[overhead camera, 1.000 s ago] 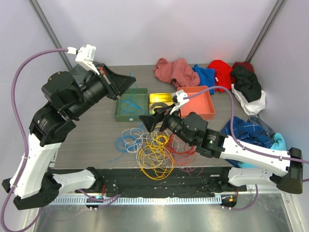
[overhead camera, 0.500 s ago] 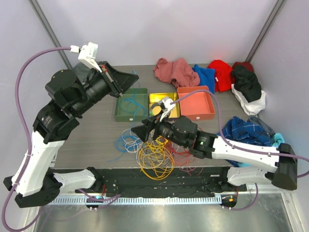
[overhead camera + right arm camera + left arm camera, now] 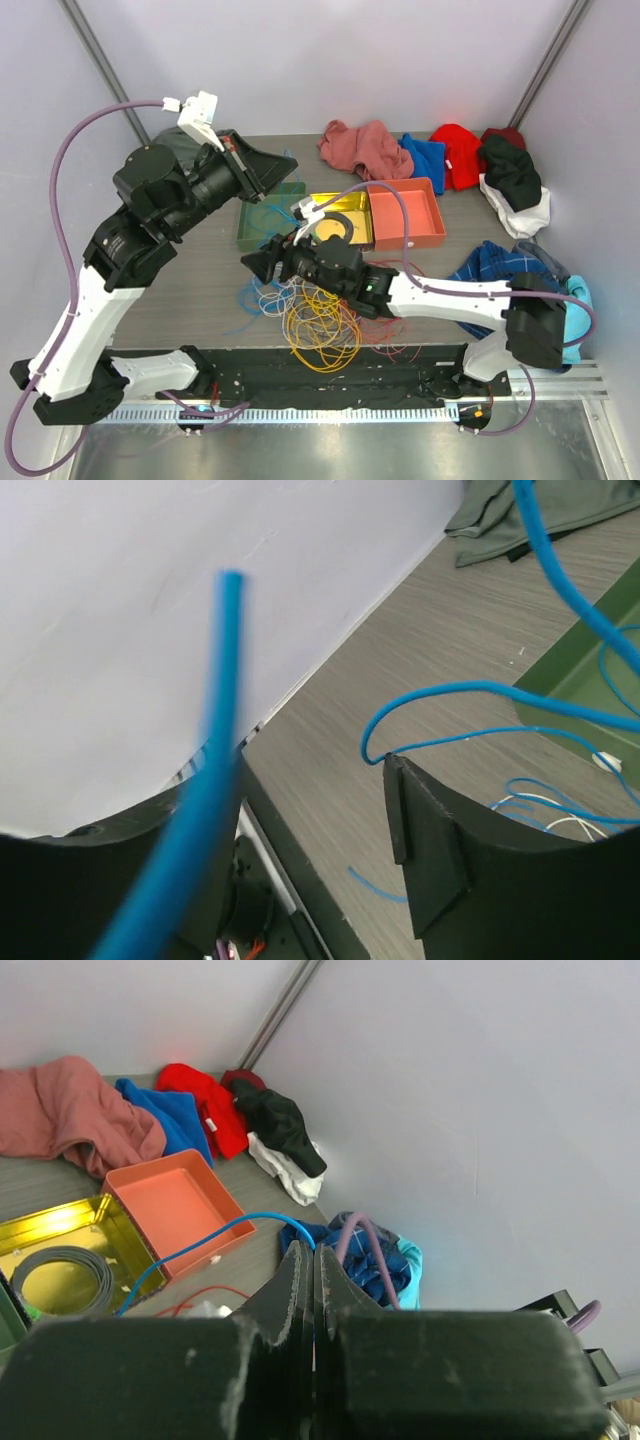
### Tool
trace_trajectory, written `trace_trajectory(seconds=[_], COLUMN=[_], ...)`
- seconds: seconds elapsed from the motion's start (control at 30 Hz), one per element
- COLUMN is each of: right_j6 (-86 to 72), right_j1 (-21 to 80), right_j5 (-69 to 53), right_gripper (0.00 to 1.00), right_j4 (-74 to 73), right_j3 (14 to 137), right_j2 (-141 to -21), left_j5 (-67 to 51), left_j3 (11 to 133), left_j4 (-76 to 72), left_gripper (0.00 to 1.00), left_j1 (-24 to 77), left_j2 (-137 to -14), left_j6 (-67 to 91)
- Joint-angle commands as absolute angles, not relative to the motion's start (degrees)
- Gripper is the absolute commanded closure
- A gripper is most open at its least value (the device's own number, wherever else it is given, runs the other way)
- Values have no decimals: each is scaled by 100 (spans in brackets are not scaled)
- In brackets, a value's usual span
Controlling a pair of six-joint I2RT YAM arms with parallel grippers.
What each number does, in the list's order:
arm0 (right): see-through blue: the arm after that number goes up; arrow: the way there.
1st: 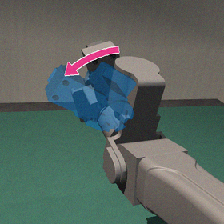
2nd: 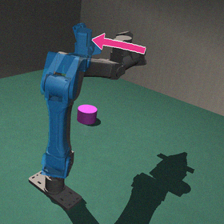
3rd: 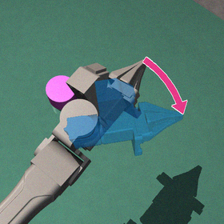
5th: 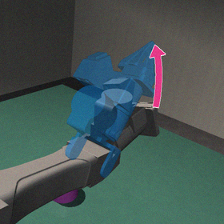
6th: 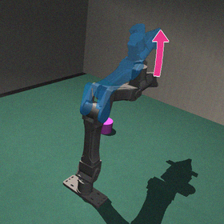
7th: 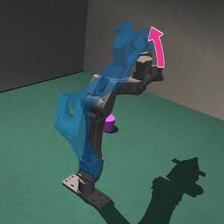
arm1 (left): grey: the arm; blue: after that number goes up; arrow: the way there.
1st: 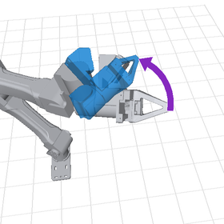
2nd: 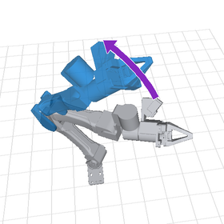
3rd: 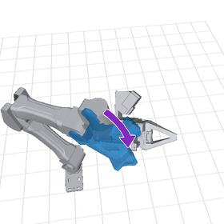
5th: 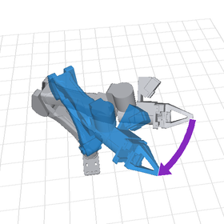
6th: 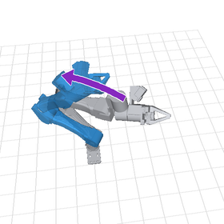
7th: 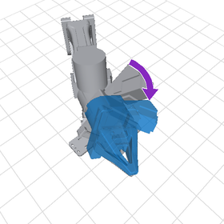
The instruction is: Untangle the cables
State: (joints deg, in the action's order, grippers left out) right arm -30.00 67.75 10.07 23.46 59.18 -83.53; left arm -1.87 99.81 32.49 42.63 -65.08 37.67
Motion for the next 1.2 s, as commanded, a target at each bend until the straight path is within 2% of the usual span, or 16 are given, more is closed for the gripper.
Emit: trace_trajectory(seconds=[0.0, 0.07, 0.1, 0.13, 0.17, 0.4, 0.63, 0.97, 1.17], right_j6=[-3190, -3339, -3349, -3366, -3358, -3296, -3270, -4243, -4807], right_j1=[6794, 6785, 6785, 6785, 6803, 6855, 6873, 6873, 6882], right_j5=[1950, 2240, 2389, 2443, 2452, 2487, 2891, 3550, 3709], right_gripper=[58, 74, 90, 97, 99, 99, 99, 99, 99], right_j4=[3680, 4495, 4622, 4632, 4562, 3526, 1534, -350, -896], right_j3=[5960, 5460, 5354, 5257, 5212, 4808, 4360, 2779, 2022], right_j2=[-8587, -8491, -8447, -8403, -8254, -7035, -5391, -3333, -2690], left_j5=[-334, -264, -238, -194, -141, 411, 1325, 1863, 1837], left_j3=[9897, 9853, 9800, 9782, 9765, 9668, 9948, 12004, 13050], left_j4=[2848, 2839, 2839, 2830, 2839, 2918, 3199, 3384, 3129], left_gripper=[100, 100, 100, 100, 100, 100, 100, 100, 100], left_j1=[4298, 4298, 4298, 4298, 4298, 4298, 4298, 4289, 4298], left_j2=[-6372, -6302, -6293, -6241, -6223, -6091, -5976, -6609, -7162], left_j6=[3841, 3823, 3788, 3771, 3753, 3604, 3305, 2417, 2136])
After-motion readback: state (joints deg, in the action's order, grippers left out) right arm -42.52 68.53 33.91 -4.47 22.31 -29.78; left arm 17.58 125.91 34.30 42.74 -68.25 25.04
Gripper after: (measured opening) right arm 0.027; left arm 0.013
